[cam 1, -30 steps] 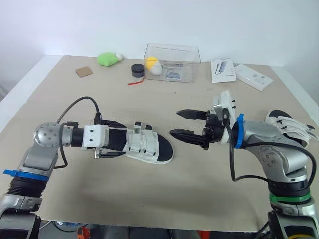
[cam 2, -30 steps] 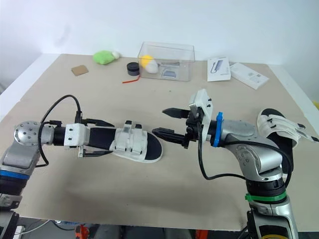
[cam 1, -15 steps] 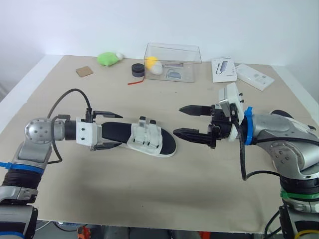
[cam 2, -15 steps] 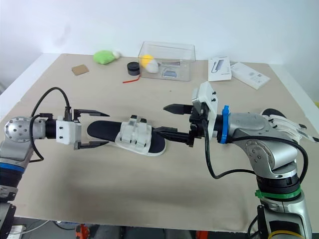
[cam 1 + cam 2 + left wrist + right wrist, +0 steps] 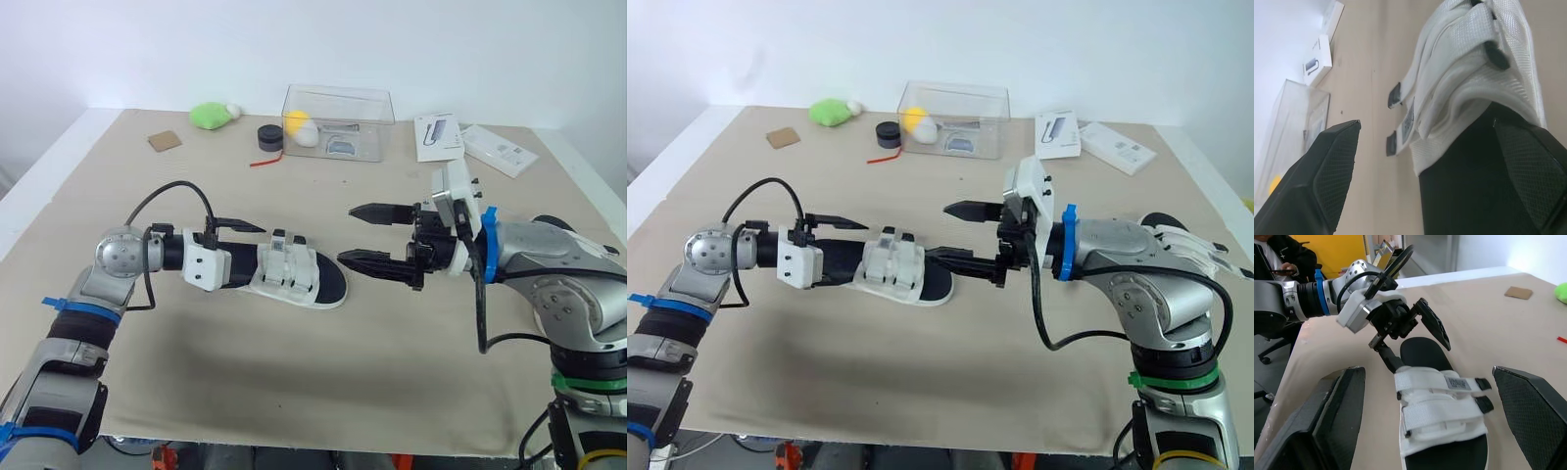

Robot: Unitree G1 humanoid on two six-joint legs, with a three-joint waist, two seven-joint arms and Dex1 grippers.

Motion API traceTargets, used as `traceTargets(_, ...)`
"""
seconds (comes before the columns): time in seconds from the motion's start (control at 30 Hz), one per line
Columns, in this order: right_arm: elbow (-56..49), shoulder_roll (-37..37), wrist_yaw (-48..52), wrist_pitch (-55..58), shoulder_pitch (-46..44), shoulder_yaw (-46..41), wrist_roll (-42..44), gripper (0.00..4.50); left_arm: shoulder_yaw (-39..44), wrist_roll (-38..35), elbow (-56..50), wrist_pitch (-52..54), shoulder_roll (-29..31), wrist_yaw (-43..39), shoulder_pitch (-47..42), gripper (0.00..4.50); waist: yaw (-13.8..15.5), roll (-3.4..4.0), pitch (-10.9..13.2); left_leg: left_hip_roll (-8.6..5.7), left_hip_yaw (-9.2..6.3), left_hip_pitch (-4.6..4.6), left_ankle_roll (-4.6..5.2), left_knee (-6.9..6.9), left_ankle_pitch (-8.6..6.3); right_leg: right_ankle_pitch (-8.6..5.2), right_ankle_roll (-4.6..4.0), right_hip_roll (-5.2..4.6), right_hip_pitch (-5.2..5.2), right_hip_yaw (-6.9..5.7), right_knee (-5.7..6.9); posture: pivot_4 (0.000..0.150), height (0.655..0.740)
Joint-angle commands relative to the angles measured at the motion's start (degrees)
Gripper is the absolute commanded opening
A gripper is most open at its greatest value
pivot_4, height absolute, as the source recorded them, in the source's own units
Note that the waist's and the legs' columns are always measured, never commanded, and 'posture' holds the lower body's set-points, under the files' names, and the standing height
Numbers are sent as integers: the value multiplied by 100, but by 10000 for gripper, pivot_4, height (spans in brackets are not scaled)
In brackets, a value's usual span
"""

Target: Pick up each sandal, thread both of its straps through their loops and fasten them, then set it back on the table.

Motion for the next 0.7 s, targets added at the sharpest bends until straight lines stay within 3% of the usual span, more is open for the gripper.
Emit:
traceTargets(0.03, -259, -110, -79, 27, -97, -277, 191, 45000, -86, 78, 135, -272, -58, 169, -109, 40893, 2, 0, 0, 0, 0, 0, 0, 0, 0, 0, 0, 0, 1, 0, 0, 1500, 7400)
traceTargets(0.1, -276, -124, -113, 38, -74, -293, 224, 45000, -130, 118, 225, -386, -68, 239, -179, 33776, 2, 0, 0, 0, 0, 0, 0, 2, 0, 0, 0, -2, 1, 0, 0, 1500, 7400)
traceTargets(0.27, -285, -113, -174, 47, -58, -289, 244, 45000, -204, 147, 367, -531, -138, 372, -318, 9470, 3, 0, 0, 0, 0, 0, 0, 2, 0, 2, 1, -1, 1, 0, 1, 1500, 7400)
traceTargets(0.33, -286, -112, -182, 39, -53, -283, 248, 45000, -237, 180, 401, -547, -150, 419, -343, 2593, 3, 0, 0, 0, 0, 0, 0, 2, 0, 1, 1, -1, 1, 0, 1, 1500, 7400)
traceTargets(0.57, -294, -40, -267, 31, -63, -229, 280, 45000, -153, 346, 592, -373, -229, 854, -501, 1155, 3, 0, 0, 0, -1, 0, 0, 5, 0, 4, 2, -1, 2, 0, 1, 1500, 7400)
traceTargets(0.7, -174, 265, -582, -112, -121, -161, 143, 45000, 322, 807, 928, 539, 179, 1937, -662, 1155, -13, 0, 0, 0, -2, 1, 1, 6, 1, 5, 3, 2, 1, 0, 5, 1500, 7400)
